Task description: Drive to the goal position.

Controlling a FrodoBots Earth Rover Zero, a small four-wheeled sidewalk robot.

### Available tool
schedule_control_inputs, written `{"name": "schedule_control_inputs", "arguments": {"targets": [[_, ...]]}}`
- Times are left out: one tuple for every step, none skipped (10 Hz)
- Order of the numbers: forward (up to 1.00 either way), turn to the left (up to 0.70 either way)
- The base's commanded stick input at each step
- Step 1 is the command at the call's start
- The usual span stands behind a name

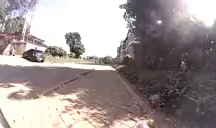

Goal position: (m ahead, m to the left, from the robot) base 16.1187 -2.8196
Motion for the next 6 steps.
{"name": "schedule_control_inputs", "arguments": {"targets": [[0.70, 0.00], [0.70, 0.00], [0.70, 0.00], [0.70, 0.00], [0.70, 0.00], [0.70, 0.00]]}}
